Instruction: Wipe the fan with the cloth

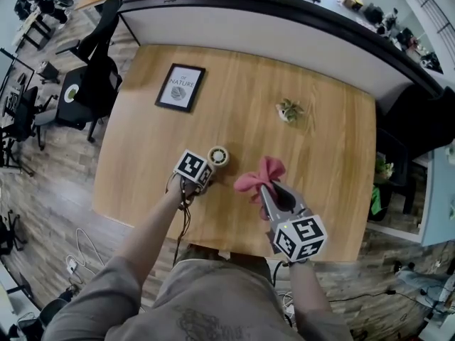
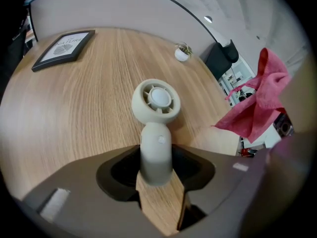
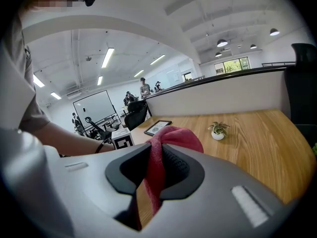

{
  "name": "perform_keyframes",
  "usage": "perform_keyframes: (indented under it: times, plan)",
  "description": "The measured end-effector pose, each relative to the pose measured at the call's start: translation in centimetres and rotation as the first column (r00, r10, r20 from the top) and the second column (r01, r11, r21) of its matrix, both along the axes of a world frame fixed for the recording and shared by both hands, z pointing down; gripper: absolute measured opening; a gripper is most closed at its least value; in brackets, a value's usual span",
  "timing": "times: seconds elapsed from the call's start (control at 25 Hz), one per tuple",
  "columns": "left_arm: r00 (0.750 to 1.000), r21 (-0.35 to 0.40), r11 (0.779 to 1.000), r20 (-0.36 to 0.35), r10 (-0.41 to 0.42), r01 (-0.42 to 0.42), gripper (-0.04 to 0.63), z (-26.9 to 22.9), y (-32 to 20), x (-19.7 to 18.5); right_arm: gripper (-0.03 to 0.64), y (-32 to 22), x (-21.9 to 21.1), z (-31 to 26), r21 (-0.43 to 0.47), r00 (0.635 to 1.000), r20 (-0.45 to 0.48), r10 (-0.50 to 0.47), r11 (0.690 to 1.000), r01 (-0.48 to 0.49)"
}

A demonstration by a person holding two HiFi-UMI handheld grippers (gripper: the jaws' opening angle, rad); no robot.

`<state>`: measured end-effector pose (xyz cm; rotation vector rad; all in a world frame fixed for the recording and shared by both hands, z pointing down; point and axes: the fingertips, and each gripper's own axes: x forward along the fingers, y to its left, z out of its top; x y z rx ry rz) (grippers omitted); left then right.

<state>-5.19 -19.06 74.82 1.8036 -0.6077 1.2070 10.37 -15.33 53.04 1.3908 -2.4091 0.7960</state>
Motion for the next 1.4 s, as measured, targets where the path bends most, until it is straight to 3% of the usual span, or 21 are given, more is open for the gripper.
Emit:
perform_keyframes:
  times: [0.12,0.28,0.36,0.44,0.52,0.72,0.88,1.04,1.24,1.32,1.4]
  plan:
    - [1.0,0.029,1.0,-0.011,0.001,-0.001,0.197,-0.2,0.0,0.2,0.066,-0.2,0.1,-0.8,0.017,1.0,-0.003,-0.011,1.0,0.011]
    - [1.0,0.075,0.997,-0.023,0.002,0.0,0.275,-1.0,0.2,-0.1,0.066,-0.6,0.1,-2.4,0.052,1.0,-0.007,-0.018,0.998,0.018]
    - [1.0,0.118,0.993,-0.026,-0.014,0.017,0.284,-2.0,0.1,-0.6,0.066,-0.8,0.2,-3.5,0.073,1.0,-0.005,-0.017,0.997,0.017]
    - [0.998,0.194,0.98,-0.046,-0.04,0.048,0.284,-3.9,-0.5,-1.2,0.066,-1.1,0.2,-4.9,0.1,1.0,-0.001,-0.017,0.995,0.017]
    - [0.996,0.308,0.949,-0.075,-0.046,0.067,0.282,-6.8,-1.2,-1.6,0.066,-1.3,0.3,-6.6,0.134,1.0,0.003,-0.019,0.991,0.018]
    - [0.982,0.573,0.814,-0.189,0.014,0.099,0.215,-16.9,-2.1,-1.2,0.066,-1.6,0.6,-12.2,0.258,1.0,0.013,-0.023,0.966,0.019]
    - [0.968,0.743,0.656,-0.24,0.073,0.135,0.158,-25.7,-2.5,-1.1,0.066,-1.5,0.2,-17.7,0.383,1.0,0.0,-0.019,0.923,0.018]
    - [0.937,0.828,0.529,-0.312,0.158,0.186,0.115,-33.6,-1.8,-0.2,0.066,-0.6,-0.3,-23.0,0.495,1.0,-0.003,-0.011,0.869,0.011]
    - [0.923,0.916,0.337,-0.306,0.235,0.218,0.052,-42.0,-0.1,0.1,0.066,1.6,-0.4,-28.1,0.596,1.0,-0.012,0.009,0.803,-0.001]
    - [0.928,0.932,0.286,-0.291,0.233,0.22,0.029,-44.1,0.7,-0.1,0.066,2.5,-0.5,-29.2,0.623,0.999,-0.033,0.019,0.782,0.006]
    - [0.93,0.932,0.272,-0.299,0.214,0.238,0.008,-45.4,1.6,-0.4,0.066,3.5,-0.6,-30.0,0.639,0.998,-0.056,0.028,0.769,0.015]
